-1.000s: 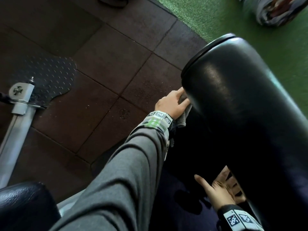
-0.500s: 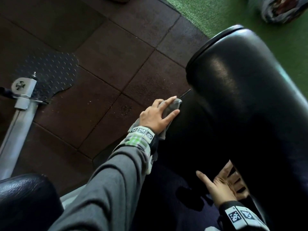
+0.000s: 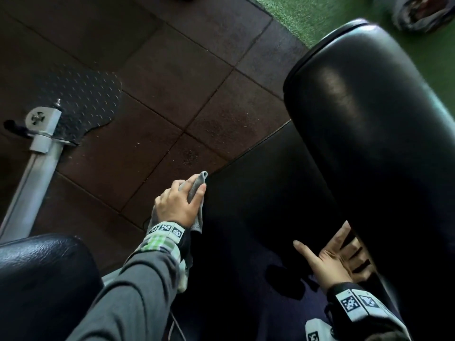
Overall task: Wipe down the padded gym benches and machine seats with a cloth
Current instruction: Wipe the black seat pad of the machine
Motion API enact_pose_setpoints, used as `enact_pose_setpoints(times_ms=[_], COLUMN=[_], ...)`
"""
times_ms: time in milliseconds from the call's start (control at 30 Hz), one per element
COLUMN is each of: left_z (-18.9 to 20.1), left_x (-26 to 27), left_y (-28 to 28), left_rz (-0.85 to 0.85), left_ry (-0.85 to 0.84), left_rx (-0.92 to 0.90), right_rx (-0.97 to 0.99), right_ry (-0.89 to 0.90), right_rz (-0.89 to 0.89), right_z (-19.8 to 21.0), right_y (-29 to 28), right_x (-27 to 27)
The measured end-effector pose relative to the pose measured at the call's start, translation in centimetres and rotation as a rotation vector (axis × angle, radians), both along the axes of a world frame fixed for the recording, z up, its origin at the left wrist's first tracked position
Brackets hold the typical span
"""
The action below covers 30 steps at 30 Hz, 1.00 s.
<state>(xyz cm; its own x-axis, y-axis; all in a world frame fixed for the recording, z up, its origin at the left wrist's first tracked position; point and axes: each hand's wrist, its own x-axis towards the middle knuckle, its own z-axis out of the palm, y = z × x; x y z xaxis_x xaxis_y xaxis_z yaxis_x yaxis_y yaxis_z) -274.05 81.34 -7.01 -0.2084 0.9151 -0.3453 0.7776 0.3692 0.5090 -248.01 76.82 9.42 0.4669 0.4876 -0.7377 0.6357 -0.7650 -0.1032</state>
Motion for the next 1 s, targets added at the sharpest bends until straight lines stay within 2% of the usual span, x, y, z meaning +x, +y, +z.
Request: enact_pose_setpoints(times_ms=[200,300,500,633,667,833,1000], left_z=[1.5,0.9,-2.9,-4.6,-4.7,-4.8,-4.3], left_x=[4.9,4.1,-2.1,-3.1,-2.9,-3.1,-2.3], left_y=[3.2,2.7,-3.8,-7.2,-7.1,-6.5,-8.5], left_rz=[-0.094,-0.074,0.307,0.760,0.785,0.686,0.808], left_ry=[-0.053,-0.063,0.039,-0.124,-0.143,-0.127,-0.185], left_rx=[0.146,0.141,0.092,0.048,0.046,0.085,0.035], right_rx=[0.041,0.014,0.024,0.055,0.061,0.105,0.155], right_ry=[-0.018,-0.021,-0.066,-0.092,-0.092,-0.126,-0.115], right_rz=[-0.029,-0.028,0.001,0.006,0.006,0.019,0.020], right_z=[-0.2,-0.6,-1.5,-2.1,-2.3,-3.2,-3.5], right_y=[-0.2,-0.2,-0.6,-0.8,-0.9,-1.2,-1.6], right_x=[-0.1,0.0,0.2,0.5,0.5,0.9,1.1])
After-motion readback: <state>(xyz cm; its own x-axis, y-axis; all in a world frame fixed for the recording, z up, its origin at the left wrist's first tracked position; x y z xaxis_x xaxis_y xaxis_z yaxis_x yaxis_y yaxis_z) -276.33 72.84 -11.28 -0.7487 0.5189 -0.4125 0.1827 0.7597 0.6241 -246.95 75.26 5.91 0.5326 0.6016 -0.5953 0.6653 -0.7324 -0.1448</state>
